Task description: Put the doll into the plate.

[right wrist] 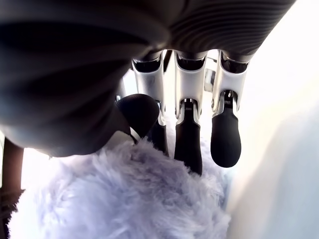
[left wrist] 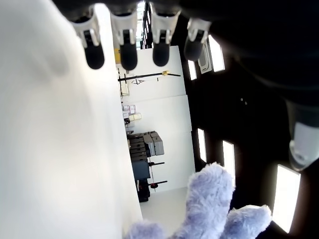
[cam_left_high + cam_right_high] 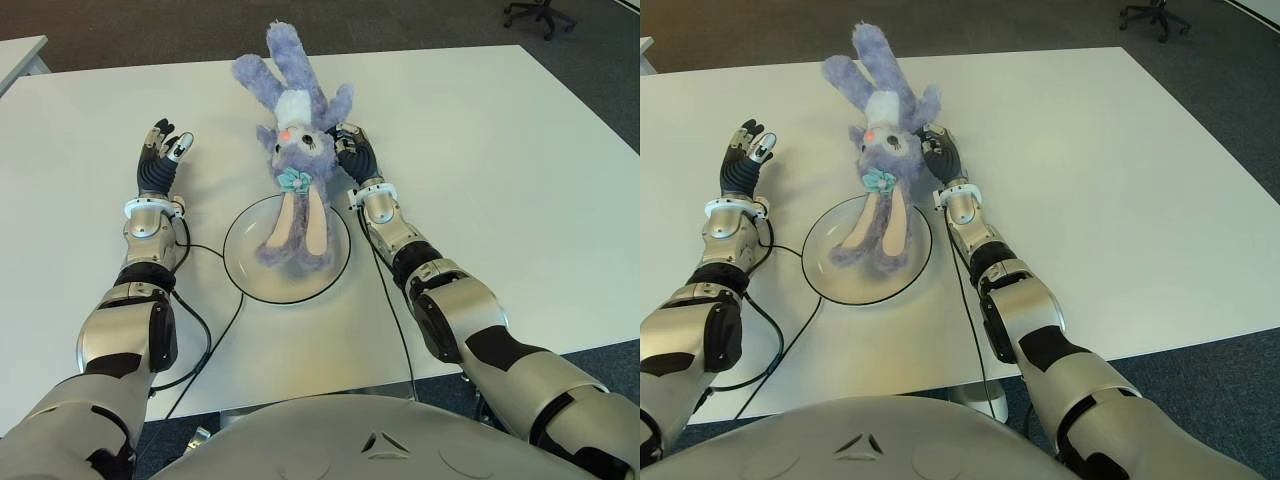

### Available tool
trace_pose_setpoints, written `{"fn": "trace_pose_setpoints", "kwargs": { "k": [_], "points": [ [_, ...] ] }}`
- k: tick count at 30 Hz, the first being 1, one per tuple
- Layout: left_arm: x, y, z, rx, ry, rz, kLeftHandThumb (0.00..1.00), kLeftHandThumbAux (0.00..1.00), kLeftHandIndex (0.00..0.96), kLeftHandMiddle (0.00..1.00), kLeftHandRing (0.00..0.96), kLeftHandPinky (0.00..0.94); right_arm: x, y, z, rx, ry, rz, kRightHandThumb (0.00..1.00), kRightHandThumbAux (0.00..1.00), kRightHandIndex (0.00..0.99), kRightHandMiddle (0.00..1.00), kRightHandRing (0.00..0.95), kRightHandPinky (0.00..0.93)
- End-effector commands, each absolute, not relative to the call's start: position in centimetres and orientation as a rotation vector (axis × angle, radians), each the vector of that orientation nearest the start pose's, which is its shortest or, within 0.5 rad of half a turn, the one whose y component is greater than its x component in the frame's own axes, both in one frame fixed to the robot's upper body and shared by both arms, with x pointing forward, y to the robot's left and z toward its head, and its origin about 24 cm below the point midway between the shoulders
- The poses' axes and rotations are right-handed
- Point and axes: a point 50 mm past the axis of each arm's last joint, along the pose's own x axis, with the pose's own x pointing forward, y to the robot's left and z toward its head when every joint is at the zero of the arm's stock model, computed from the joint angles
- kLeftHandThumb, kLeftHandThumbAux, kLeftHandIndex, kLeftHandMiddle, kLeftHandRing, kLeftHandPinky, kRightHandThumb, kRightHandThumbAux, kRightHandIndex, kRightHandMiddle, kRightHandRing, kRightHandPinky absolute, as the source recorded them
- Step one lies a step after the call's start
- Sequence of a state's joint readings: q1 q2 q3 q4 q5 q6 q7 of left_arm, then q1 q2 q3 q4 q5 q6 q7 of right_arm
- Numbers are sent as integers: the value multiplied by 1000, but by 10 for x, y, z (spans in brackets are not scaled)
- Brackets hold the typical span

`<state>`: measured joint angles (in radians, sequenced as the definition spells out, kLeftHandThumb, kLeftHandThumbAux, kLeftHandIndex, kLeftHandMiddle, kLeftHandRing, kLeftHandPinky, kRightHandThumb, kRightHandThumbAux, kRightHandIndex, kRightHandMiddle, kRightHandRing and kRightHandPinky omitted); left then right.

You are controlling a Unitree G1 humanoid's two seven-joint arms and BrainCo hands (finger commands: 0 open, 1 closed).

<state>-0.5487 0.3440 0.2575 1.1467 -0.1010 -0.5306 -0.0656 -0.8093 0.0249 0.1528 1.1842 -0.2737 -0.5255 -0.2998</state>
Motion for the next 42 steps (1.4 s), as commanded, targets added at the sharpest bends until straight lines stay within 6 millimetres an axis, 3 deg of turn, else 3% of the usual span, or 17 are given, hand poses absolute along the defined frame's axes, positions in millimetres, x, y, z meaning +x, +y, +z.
{"fn": "trace_pose_setpoints", "kwargs": {
  "k": [1, 32, 40, 42],
  "points": [
    [291, 263, -20, 79, 187, 243, 0, 481, 20, 93, 99, 112, 361, -60, 65, -374, -213, 171, 947, 656, 378, 492, 557, 615],
    [292, 263, -20, 78, 185, 239, 0, 469, 17, 94, 102, 108, 360, -61, 64, -343, -209, 157, 946, 655, 391, 486, 524, 556],
    [291, 264, -20, 75, 184, 238, 0, 472, 14, 90, 98, 113, 361, -59, 62, -285, -159, 225, 939, 663, 359, 487, 515, 457],
    [291, 264, -20, 75, 185, 238, 0, 474, 17, 93, 98, 106, 362, -59, 61, -266, -135, 243, 939, 663, 391, 472, 463, 356]
  ]
}}
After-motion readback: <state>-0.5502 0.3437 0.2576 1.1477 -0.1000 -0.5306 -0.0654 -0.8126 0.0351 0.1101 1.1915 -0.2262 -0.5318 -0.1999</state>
